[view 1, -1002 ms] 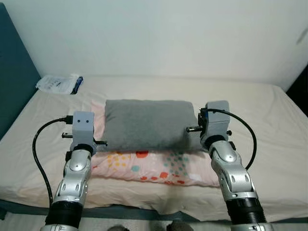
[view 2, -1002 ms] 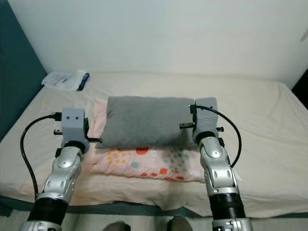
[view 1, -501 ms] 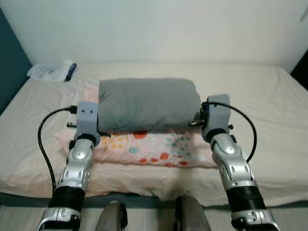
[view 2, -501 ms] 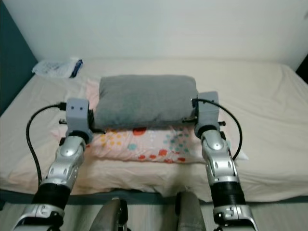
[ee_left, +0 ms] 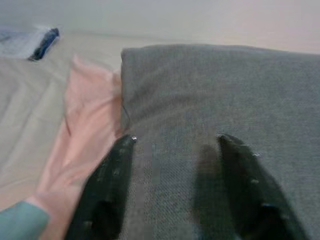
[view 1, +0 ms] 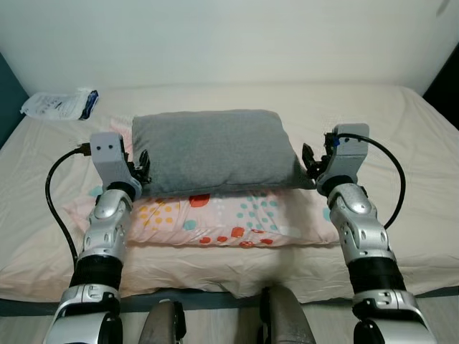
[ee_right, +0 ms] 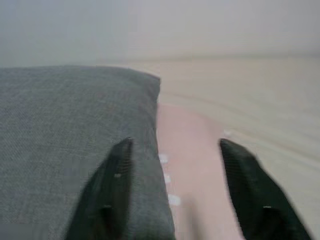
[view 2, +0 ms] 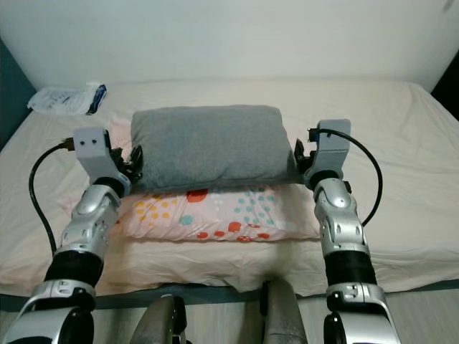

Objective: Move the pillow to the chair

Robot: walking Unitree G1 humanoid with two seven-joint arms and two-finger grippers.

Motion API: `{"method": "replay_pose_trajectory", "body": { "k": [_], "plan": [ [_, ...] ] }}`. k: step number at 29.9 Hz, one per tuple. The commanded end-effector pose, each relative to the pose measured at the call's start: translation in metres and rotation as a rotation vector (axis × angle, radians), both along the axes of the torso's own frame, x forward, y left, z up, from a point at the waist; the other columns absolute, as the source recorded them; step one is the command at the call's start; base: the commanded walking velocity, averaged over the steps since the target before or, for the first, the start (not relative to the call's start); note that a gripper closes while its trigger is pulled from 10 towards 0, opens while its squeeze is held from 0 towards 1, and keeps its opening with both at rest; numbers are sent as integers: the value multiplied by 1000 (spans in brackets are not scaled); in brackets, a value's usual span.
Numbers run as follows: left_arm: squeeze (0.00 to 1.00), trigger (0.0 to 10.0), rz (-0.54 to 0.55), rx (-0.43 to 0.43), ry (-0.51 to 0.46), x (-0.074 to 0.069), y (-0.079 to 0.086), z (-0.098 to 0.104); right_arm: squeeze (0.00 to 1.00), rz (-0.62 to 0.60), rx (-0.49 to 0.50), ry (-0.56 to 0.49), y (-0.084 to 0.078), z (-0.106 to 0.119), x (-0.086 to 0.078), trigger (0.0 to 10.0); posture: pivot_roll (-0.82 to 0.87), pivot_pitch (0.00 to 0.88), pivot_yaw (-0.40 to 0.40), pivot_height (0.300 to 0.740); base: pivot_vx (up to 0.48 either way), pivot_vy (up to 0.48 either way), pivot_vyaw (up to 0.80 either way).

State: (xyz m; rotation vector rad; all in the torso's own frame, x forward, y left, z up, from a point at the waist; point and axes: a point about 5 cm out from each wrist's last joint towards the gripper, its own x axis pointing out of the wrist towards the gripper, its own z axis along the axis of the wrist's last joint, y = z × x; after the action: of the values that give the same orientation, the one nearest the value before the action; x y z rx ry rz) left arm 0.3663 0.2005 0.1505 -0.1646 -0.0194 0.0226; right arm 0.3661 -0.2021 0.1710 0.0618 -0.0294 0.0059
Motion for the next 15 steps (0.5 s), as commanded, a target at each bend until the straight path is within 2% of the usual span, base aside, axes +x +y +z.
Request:
{"method": "replay_pose_trajectory", "body": {
  "k": [1,6,7,8,9,11,12,13,14,15],
  "plan": [
    [1000,10000,-14,7,36,2,7,-2,1000,-3,42,22,-6,-3,2,10000,-13,112,15,606,0,0,0],
    [1000,10000,-3,-69,61,12,20,5,1000,5,109,39,-14,-1,11,10000,-11,122,19,606,0,0,0],
    [1000,10000,10,-85,60,15,24,9,1000,16,168,38,-15,0,13,10000,-7,129,18,606,0,0,0],
    [1000,10000,10,-85,60,15,24,9,1000,16,168,38,-15,0,13,10000,-7,129,18,606,0,0,0],
    [1000,10000,8,-107,66,17,27,12,1000,27,229,37,-16,1,15,10000,-3,132,17,606,0,0,0],
    [1000,10000,8,-107,66,17,27,12,1000,27,229,37,-16,1,15,10000,-3,132,17,606,0,0,0],
    [1000,10000,-25,-176,87,22,28,16,1000,38,311,39,-19,3,20,10000,4,144,18,606,0,0,0],
    [1000,10000,-25,-176,87,22,28,16,1000,38,311,39,-19,3,20,10000,4,144,18,606,0,0,0],
    [1000,10000,-78,-247,114,25,25,18,1000,14,335,52,-24,3,24,10000,7,154,20,606,0,0,0],
    [1000,10000,-78,-247,114,25,25,18,1000,14,335,52,-24,3,24,10000,7,154,20,606,0,0,0]
  ]
}}
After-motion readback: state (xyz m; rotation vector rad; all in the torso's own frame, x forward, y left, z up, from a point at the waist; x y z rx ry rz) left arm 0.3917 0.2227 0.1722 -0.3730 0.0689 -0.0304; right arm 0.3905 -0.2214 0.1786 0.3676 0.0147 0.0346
